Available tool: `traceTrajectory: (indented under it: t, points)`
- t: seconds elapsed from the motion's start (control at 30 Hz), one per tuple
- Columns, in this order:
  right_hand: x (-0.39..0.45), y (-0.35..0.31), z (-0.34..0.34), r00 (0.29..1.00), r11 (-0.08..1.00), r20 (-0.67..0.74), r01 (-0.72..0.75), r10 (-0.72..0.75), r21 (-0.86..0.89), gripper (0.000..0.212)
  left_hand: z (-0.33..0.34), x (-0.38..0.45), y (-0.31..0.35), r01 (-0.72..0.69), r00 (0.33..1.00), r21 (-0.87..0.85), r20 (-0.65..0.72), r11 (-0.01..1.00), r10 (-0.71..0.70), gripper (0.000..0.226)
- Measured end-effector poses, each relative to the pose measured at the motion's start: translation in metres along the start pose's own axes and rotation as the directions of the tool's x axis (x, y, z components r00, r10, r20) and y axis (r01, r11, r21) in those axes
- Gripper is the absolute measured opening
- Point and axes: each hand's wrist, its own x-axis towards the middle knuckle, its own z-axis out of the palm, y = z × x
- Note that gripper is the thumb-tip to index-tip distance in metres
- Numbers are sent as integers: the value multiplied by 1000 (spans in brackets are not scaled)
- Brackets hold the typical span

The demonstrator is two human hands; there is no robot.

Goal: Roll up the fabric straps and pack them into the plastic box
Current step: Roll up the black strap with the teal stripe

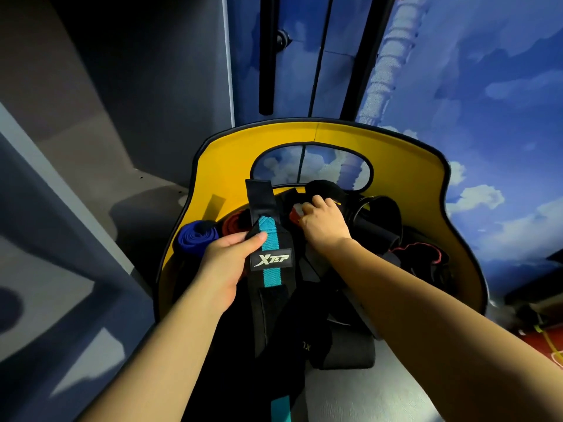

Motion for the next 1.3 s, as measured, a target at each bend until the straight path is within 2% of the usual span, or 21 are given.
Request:
traceTrajectory:
  t: [0.1,0.27,0.43,0.57,0.67,0.8,0.9,1.07,1.2,1.3]
  points:
    - [-8,8,-3,997,999,-67,-28,31,47,39,0,-2,1,-4,1000,12,-6,1000,4,20]
    - [-22,35,-23,969,972,-204,-97,141,214,25,2,-5,3,-23,1000,26,-11,999,23,24]
    - [-47,71,-48,898,901,-366,-69,243,428,14,0,-11,8,-47,999,37,-23,998,48,25]
    - [-80,81,-55,895,863,-374,-24,243,504,11,-3,-18,14,-64,998,19,-21,998,65,20]
    - [-117,74,-46,905,900,-396,35,156,435,6,-6,-24,16,-83,996,24,-25,996,84,14]
    - [-159,57,-18,946,944,-324,129,-26,303,11,-9,-30,16,-102,993,38,-47,994,104,22]
    - [-174,43,-3,952,966,-281,179,-122,186,11,-11,-33,18,-106,993,40,-48,994,107,16]
    - [-182,34,2,960,969,-231,198,-161,145,11,-10,-37,20,-102,994,54,-41,993,105,13]
    - [-168,26,-12,970,969,-203,169,-131,179,12,-12,-35,20,-101,994,59,-41,993,103,21]
    - [-152,13,-27,971,954,-195,187,-142,236,34,-12,-31,20,-92,995,63,-43,994,95,25]
